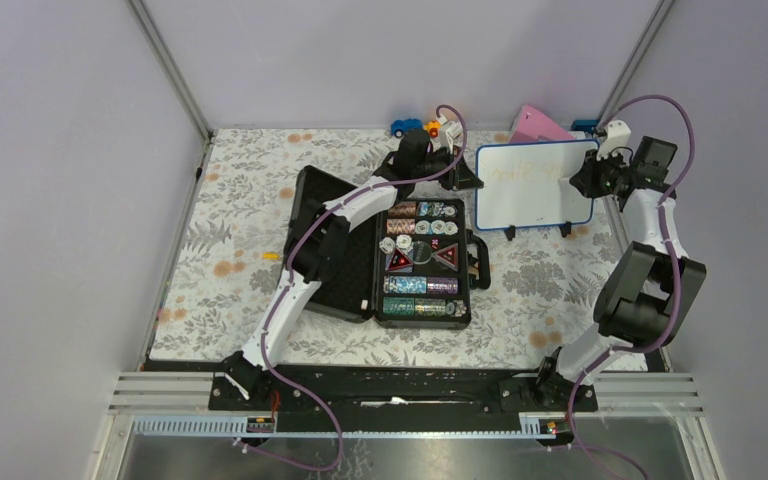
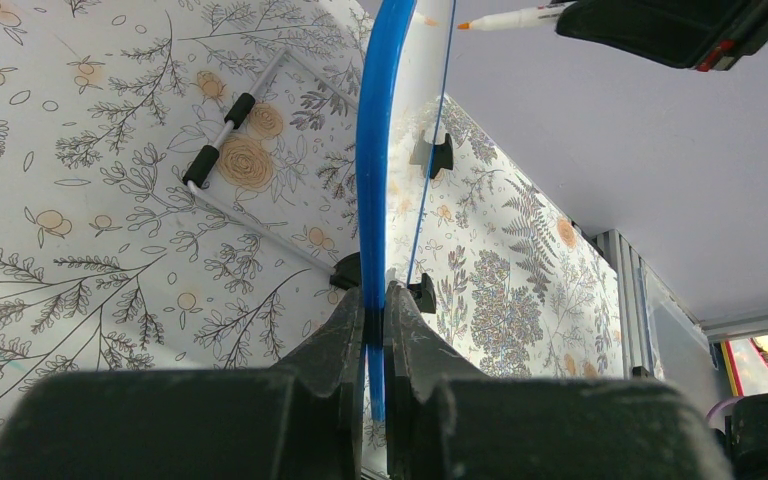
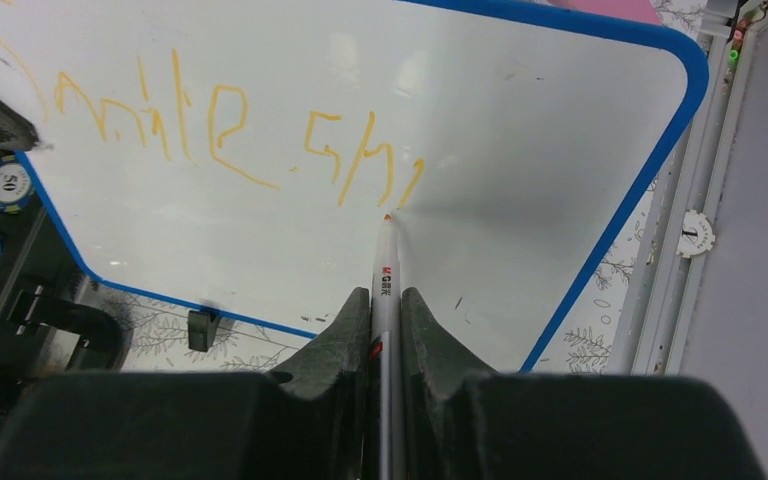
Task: Write a sentence on the whiteboard
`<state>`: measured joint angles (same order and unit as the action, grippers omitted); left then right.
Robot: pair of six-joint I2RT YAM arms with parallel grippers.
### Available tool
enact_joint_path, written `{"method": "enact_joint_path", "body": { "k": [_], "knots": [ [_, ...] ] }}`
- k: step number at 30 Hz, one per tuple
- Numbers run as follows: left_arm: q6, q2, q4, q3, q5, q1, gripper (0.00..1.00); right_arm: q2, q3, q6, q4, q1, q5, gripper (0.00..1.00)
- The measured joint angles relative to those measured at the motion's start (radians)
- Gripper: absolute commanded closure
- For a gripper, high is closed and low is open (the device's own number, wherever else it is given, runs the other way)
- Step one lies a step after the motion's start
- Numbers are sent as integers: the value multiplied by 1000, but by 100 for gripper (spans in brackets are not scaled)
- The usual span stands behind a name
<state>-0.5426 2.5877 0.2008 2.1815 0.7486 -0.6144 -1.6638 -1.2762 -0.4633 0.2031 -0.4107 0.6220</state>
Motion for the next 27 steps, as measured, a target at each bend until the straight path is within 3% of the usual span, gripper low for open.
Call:
{"method": "enact_joint_path", "body": {
  "k": [11,27],
  "knots": [
    [0,0,1,0,0,0,100,130,-35,-3,68,0,17,100],
    [-1,0,3,0,0,-1,100,25,-70,40,22,0,-4,100]
  ]
}}
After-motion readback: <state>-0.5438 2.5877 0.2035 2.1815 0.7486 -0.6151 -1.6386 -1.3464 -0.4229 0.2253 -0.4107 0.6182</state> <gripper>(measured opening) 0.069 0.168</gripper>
